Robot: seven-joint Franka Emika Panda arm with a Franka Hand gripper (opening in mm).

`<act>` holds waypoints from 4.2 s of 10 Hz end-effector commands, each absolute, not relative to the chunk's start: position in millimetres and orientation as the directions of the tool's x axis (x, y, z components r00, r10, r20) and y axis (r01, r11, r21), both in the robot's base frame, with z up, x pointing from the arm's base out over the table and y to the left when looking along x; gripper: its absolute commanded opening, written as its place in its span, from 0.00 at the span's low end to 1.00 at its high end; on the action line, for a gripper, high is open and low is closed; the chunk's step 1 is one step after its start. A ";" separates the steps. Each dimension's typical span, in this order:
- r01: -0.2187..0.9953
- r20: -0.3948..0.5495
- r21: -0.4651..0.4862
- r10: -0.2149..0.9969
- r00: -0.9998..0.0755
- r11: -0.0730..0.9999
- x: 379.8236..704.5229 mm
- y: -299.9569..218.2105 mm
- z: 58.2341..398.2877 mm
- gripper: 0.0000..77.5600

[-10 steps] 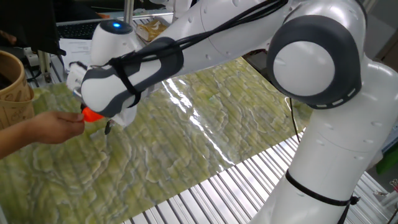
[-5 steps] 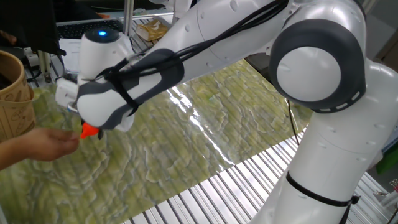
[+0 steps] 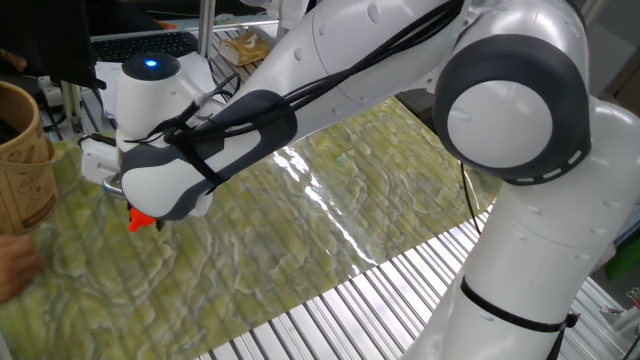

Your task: Receive something handed over by a human

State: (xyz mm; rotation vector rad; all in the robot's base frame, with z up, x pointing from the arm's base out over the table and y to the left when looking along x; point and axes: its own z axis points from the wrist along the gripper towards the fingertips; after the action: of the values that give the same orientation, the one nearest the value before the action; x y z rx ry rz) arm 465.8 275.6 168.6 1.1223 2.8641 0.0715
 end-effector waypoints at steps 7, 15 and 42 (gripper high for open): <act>0.462 0.063 0.012 0.460 -0.886 0.887 583.6 121.2 278.7 0.02; 0.470 -0.012 -0.037 0.470 -0.882 0.882 583.6 121.2 278.7 0.02; 0.019 -0.026 0.016 0.019 -0.999 1.000 657.5 4.8 288.6 0.02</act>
State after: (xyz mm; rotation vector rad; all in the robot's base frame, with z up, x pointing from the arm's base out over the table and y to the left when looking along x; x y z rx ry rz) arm 648.5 6.4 257.2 0.0231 3.0687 0.0400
